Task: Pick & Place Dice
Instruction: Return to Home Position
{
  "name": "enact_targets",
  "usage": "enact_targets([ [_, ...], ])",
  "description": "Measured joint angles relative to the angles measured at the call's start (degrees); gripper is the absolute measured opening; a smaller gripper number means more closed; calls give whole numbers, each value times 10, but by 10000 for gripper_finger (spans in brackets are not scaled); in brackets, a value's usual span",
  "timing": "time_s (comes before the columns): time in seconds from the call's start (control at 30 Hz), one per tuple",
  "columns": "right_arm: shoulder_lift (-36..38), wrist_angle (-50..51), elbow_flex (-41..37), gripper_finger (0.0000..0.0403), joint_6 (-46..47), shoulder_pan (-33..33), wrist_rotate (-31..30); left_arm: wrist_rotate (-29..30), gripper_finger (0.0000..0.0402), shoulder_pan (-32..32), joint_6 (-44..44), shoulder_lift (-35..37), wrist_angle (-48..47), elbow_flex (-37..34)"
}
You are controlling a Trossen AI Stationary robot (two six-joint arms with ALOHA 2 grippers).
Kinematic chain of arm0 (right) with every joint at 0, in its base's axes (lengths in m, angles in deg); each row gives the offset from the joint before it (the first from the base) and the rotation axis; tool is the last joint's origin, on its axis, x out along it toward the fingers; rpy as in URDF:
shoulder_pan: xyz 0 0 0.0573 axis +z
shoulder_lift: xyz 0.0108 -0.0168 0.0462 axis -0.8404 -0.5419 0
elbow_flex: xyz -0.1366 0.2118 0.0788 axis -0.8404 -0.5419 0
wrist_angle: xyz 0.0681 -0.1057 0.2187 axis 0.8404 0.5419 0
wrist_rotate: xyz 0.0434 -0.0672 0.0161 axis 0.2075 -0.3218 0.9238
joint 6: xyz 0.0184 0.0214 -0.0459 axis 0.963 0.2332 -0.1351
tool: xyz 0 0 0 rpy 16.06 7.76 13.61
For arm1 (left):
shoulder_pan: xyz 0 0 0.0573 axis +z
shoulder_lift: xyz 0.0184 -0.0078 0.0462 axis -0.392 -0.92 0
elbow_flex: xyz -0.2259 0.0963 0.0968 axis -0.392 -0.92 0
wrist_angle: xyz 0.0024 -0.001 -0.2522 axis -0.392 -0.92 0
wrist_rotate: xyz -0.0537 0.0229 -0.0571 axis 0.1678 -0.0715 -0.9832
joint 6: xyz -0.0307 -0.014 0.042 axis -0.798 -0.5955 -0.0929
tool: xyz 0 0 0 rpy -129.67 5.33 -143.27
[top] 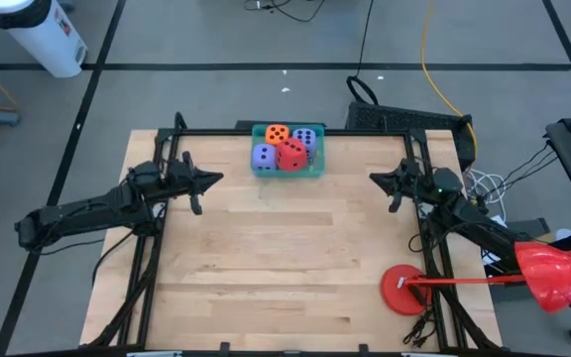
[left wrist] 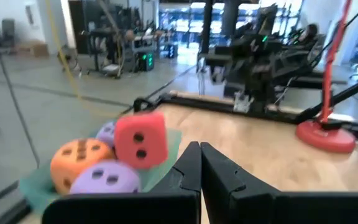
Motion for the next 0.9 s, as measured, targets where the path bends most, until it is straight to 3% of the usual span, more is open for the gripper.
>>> enact_targets([
  [0.2, -4, -9, -1, 0, 15, 0, -1, 30, 1, 0, -15, 0, 20, -74],
  [0.4, -5, 3, 2, 0, 44, 15, 44, -15, 1, -12, -34, 8, 107, -128],
  [0.53, -5, 11, 4, 0, 45, 84, 36, -8, 1, -51, -29, 27, 116, -126],
  [0.7, -4, 10, 6, 0, 13, 177, -33, 62, 1, -102, 1, 56, 81, -126],
  [0.9, 3, 47, 39, 0, -64, 218, -46, 80, 1, -102, 36, 88, 34, -126],
])
